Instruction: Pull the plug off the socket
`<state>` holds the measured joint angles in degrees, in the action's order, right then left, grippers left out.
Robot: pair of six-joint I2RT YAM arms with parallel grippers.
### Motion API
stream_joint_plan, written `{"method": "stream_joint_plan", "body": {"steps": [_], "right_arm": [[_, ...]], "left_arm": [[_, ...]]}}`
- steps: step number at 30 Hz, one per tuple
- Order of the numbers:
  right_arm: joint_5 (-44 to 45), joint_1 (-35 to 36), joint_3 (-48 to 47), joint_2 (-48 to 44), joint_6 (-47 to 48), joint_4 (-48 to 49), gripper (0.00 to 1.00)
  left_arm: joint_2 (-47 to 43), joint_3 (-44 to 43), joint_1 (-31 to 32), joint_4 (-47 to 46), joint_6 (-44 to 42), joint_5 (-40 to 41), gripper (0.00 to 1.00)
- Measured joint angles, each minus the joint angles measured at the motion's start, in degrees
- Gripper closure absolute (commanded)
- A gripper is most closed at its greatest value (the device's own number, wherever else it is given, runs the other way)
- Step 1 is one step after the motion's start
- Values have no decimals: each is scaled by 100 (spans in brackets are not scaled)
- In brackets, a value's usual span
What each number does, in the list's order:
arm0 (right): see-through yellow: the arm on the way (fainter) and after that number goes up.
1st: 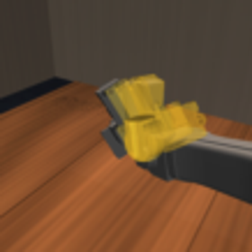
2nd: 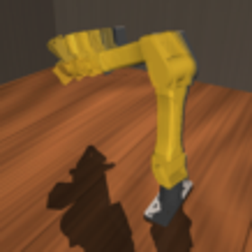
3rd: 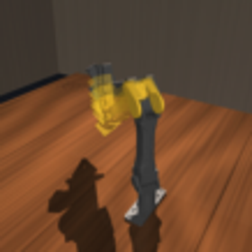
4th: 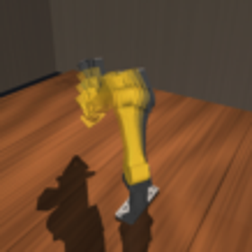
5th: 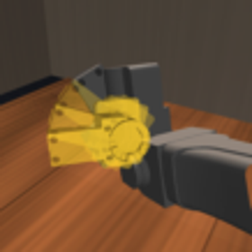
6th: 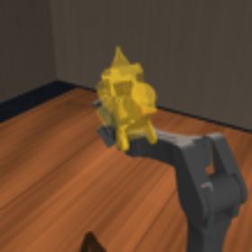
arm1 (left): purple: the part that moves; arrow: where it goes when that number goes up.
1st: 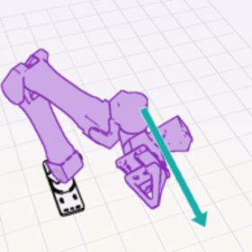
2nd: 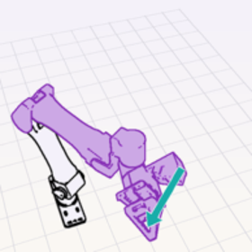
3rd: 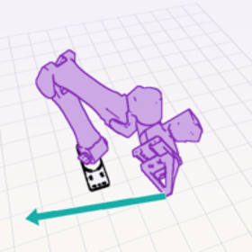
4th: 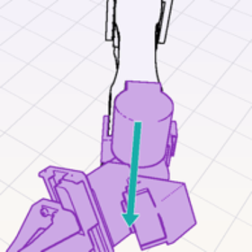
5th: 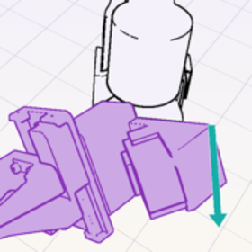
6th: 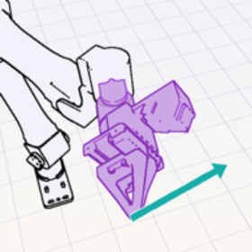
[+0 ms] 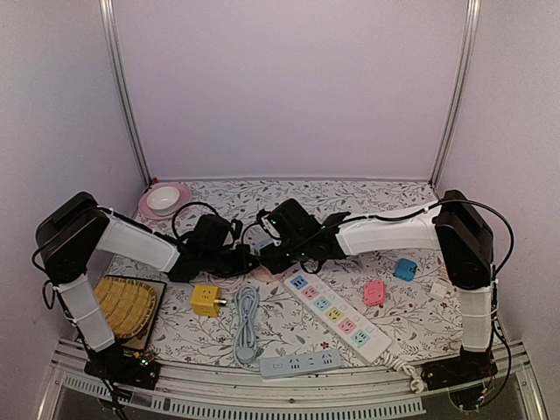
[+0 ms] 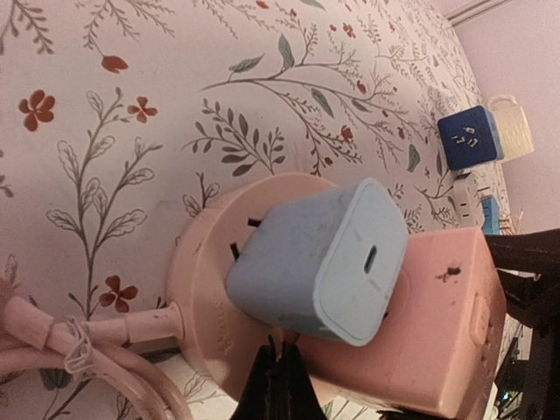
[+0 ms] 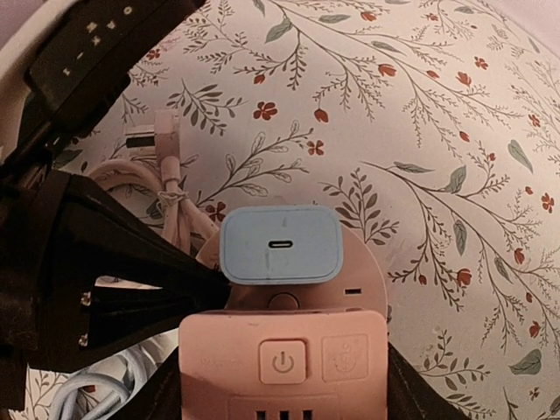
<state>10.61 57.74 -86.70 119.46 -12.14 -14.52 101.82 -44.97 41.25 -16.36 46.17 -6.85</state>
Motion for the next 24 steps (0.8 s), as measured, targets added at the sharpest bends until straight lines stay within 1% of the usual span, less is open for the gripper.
{"method": "stream_joint_plan", "body": {"steps": [1, 4, 12, 15, 21, 24], "right_arm": [[0, 13, -9, 0, 9, -9, 68], [35, 70, -33, 0, 13, -68, 70], [326, 190, -57, -2, 72, -136, 75], [197, 92, -57, -11, 50, -138, 76], [-452, -260, 26, -92, -138, -129, 76], [-573, -302, 52, -122, -188, -133, 76]], "left_arm": [[15, -4, 0, -17, 2, 4, 100], [83, -57, 0, -50, 2, 13, 100], [210, -111, 0, -195, 2, 26, 100], [236, -109, 2, -245, 2, 26, 100], [337, -105, 22, -446, 2, 28, 100], [374, -107, 39, -535, 2, 35, 100]]}}
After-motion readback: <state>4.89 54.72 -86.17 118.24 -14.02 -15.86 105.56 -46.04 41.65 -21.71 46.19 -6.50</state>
